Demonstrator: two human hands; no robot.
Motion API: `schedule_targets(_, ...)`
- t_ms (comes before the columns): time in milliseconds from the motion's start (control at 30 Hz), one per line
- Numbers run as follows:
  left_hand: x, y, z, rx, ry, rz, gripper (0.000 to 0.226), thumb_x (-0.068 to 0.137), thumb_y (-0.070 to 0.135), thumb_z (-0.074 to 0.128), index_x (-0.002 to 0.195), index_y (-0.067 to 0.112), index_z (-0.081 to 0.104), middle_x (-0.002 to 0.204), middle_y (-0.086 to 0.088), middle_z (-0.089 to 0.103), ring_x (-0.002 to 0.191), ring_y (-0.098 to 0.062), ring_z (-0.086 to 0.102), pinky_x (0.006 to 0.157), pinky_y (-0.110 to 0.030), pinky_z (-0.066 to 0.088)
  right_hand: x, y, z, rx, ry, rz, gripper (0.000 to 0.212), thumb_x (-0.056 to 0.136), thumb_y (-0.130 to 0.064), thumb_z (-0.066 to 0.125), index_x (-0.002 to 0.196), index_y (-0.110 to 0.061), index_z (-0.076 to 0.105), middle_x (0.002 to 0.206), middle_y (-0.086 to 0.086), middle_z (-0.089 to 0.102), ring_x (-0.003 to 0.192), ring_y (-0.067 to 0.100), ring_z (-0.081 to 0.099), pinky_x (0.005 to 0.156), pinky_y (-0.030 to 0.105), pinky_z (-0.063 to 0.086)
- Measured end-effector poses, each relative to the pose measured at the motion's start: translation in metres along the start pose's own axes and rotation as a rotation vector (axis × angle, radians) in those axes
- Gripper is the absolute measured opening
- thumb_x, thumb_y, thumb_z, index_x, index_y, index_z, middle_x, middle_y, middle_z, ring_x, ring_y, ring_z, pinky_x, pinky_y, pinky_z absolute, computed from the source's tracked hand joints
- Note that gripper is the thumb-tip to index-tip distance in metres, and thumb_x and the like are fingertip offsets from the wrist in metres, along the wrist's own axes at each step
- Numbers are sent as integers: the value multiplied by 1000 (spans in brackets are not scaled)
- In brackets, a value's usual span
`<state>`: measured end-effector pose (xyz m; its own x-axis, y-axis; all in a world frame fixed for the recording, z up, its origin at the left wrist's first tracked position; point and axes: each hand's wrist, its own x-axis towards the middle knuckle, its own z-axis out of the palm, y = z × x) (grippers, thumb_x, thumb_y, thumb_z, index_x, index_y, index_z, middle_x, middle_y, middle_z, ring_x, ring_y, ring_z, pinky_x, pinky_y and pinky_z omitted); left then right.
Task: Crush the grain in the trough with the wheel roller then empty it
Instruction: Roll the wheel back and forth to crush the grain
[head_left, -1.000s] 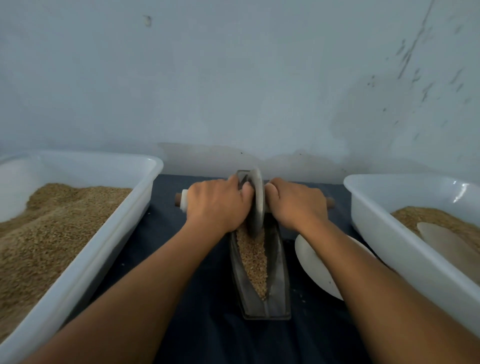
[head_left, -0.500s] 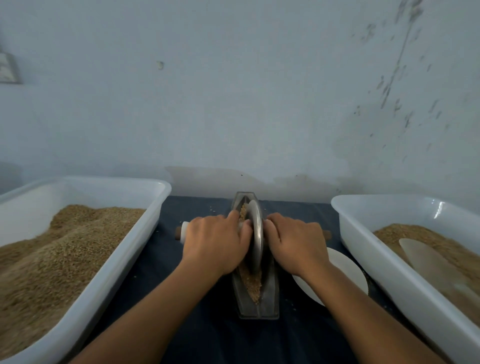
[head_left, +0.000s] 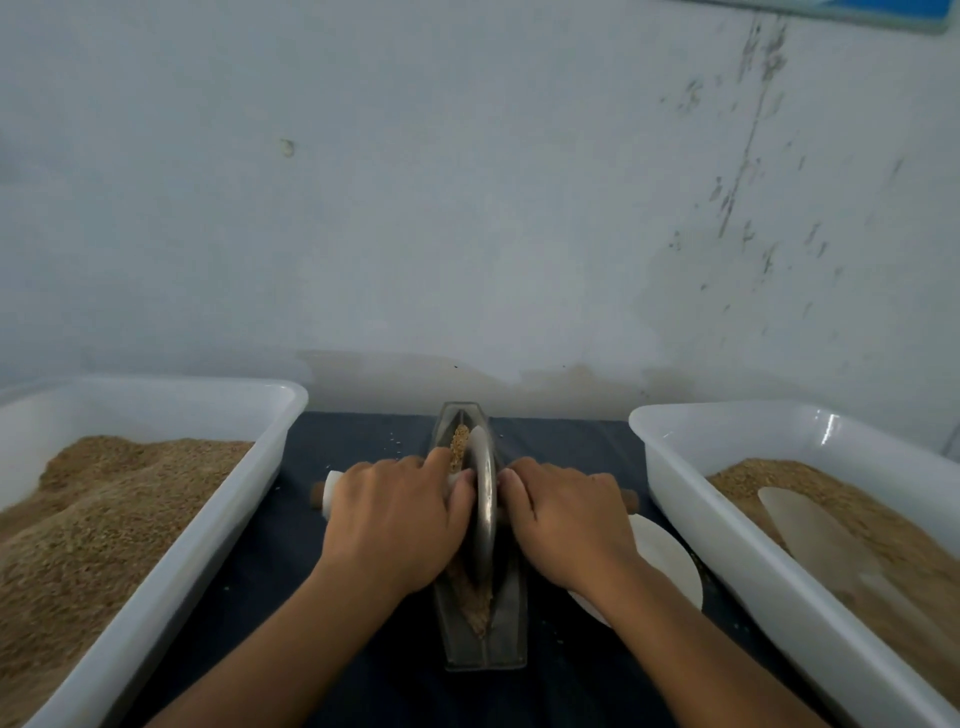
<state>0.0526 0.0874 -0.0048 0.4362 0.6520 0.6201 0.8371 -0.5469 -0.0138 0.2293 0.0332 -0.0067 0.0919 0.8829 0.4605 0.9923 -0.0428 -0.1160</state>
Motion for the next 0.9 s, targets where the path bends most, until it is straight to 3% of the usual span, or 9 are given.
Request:
schedule_targets(100, 7, -3, 8, -5, 12, -17, 66, 89, 62, -7, 104, 38, 52, 81, 12, 64, 60, -9, 49, 53, -31, 25, 10, 0, 5, -15, -8, 7, 57, 93, -57, 1, 99, -35, 54, 87, -9, 61, 78, 16, 56, 77, 40, 37)
schedule_targets(300, 20, -7, 22, 22, 15, -49, 58, 90, 62, -5, 92, 39, 48, 73, 12, 61, 52, -9, 41, 47, -29, 16, 32, 5, 13, -50, -55, 21, 49, 99, -53, 11, 103, -33, 55, 92, -7, 62, 85, 21, 60, 79, 42, 40)
schedule_targets(467, 41, -13, 32, -28, -89, -77, 53, 92, 60, 2, 97, 35, 49, 87, 7, 65, 71, -17, 60, 59, -33, 40, 53, 8, 19, -64, -97, 52, 49, 97, -52, 10, 102, -31, 55, 95, -3, 64, 88, 26, 61, 79, 45, 40)
schedule_targets(567, 52, -14, 36, -32, -151, -98, 51, 95, 58, 8, 98, 32, 51, 94, 4, 66, 80, -22, 63, 67, -36, 45, 66, 9, 21, -69, -121, 67, 46, 97, -51, 12, 100, -31, 54, 97, -2, 65, 90, 28, 62, 76, 44, 36)
schedule_targets(700, 64, -17, 42, -41, -172, -109, 51, 97, 56, 11, 94, 28, 53, 96, -1, 66, 81, -25, 62, 68, -38, 43, 84, 12, 24, -82, -143, 85, 44, 97, -51, 16, 98, -31, 55, 104, 3, 69, 94, 28, 63, 72, 41, 33)
schedule_targets(900, 78, -19, 50, -51, -156, -140, 48, 95, 55, 12, 83, 28, 50, 82, -1, 61, 67, -23, 52, 63, -37, 37, 99, 16, 26, -52, -152, 122, 43, 97, -52, 18, 95, -31, 55, 98, 5, 68, 73, 26, 49, 63, 37, 33)
